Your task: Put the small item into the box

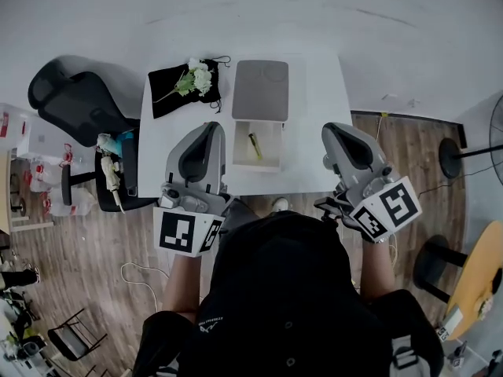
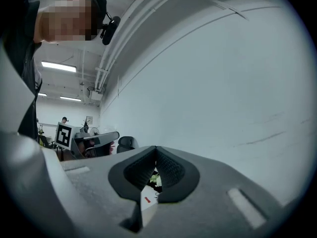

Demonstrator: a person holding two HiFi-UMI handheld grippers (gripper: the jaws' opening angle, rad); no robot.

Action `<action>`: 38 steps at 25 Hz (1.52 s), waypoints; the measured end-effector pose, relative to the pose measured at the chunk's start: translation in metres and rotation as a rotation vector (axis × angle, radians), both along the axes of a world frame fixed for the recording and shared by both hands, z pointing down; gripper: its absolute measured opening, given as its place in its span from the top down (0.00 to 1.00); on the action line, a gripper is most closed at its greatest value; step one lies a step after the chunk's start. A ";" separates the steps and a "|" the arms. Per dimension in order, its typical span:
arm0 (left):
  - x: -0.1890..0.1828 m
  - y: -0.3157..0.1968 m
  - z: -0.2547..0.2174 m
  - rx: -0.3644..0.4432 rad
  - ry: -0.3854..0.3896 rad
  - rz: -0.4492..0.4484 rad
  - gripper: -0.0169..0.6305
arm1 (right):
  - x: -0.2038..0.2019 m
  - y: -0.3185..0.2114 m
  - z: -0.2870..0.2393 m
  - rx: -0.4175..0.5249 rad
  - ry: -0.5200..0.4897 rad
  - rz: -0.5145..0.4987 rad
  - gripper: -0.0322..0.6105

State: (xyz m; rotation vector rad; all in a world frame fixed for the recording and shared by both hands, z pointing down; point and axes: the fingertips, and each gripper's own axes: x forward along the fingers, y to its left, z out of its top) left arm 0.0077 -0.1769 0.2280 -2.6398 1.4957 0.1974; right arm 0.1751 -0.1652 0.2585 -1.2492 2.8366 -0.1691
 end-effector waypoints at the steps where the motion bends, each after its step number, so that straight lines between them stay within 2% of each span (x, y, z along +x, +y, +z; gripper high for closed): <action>1: 0.000 -0.001 -0.004 0.014 -0.015 -0.009 0.97 | 0.003 -0.001 -0.007 0.010 -0.004 0.001 0.94; 9: 0.003 0.003 -0.010 0.033 -0.060 -0.022 0.97 | 0.013 -0.007 -0.040 0.051 -0.010 0.024 0.94; 16: 0.003 0.004 -0.013 0.053 -0.078 -0.026 0.97 | 0.006 -0.006 -0.031 0.047 -0.014 0.008 0.94; 38: 0.005 0.007 -0.002 0.025 -0.075 -0.011 0.97 | 0.006 -0.007 -0.019 0.009 0.000 0.002 0.94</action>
